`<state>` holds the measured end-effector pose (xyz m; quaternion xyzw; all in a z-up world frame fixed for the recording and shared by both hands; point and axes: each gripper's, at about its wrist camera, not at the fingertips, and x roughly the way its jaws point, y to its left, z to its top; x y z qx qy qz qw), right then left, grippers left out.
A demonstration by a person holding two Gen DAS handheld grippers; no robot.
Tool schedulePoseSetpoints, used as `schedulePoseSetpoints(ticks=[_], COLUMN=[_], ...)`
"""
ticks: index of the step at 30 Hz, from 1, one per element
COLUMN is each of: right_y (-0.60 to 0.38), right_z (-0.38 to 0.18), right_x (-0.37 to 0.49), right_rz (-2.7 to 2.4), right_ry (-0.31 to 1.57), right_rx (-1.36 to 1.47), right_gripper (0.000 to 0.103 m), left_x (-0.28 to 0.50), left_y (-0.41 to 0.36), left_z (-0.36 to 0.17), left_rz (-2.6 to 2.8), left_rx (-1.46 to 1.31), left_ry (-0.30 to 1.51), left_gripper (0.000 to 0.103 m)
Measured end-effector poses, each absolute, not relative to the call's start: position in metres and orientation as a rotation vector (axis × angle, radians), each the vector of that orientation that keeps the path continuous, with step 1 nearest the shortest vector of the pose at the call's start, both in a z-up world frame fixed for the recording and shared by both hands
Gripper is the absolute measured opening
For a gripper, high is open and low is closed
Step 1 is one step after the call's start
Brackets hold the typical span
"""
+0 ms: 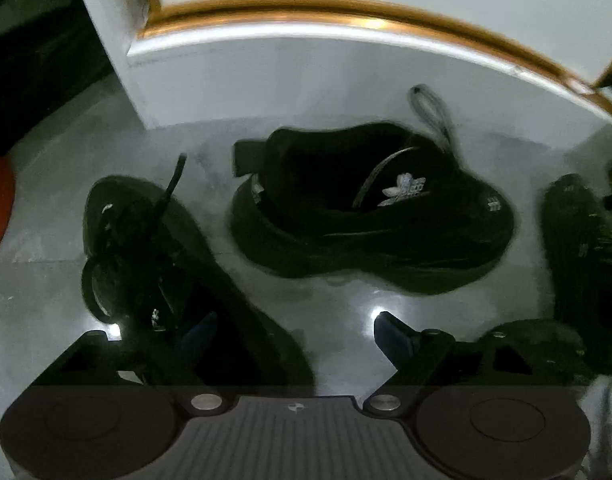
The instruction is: Organize scattered shoes
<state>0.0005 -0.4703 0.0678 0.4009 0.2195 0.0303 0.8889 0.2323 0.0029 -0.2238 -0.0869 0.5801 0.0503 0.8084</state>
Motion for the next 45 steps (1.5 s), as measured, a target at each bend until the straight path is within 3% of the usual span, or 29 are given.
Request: schedulePoseSetpoints(ticks=[1, 6, 11, 17, 21, 26, 28, 32, 43, 45], right_y=[-0.469, -0.461, -0.454, -0.453, -0.452, -0.454, -0.454, -0.452, -0.450, -0.448], right_z=[0.069, 0.071, 0.072, 0.071, 0.071, 0.071, 0.070, 0.070, 0.069, 0.069], right_x=[0.001, 0.001, 0.003, 0.003, 0.003, 0.001, 0.002, 0.002, 0.003, 0.005], right_rz=[0.063, 0.060, 0.074, 0.075, 0.079, 0.075, 0.079, 0.088, 0.097, 0.098], right_ry=[0.455, 0.459, 0.470, 0.470, 0.470, 0.466, 0.467, 0.473, 0.475, 0.481], right_rx=[0.831, 0.797, 0.783, 0.785, 0.787, 0.794, 0.799, 0.795, 0.797, 0.782], right_gripper=[0.103, 0.103, 0.103, 0.103, 0.103, 0.103, 0.103, 0.103, 0.103, 0.103], left_x=[0.234, 0.242, 0.225, 0.212, 0.200, 0.203, 0.201, 0.199, 0.222, 0.227], left_y=[0.004, 0.013, 0.039, 0.021, 0.050, 0.047, 0.050, 0.054, 0.060, 0.060], left_z=[-0.228, -0.246, -0.235, -0.214, -0.210, -0.185, -0.182, -0.203, -0.247, -0.252], left_rz=[0.128, 0.233, 0.373, 0.334, 0.308, 0.229, 0.215, 0.173, 0.367, 0.418], left_rx=[-0.211, -0.342, -0.601, -0.416, -0.621, -0.492, -0.552, -0.722, -0.772, -0.746], left_ry=[1.244, 1.254, 1.080, 0.988, 0.950, 0.982, 0.986, 1.075, 1.119, 1.140], left_gripper=[0.070, 0.074, 0.073, 0.082, 0.082, 0.084, 0.103, 0.102, 0.102, 0.098])
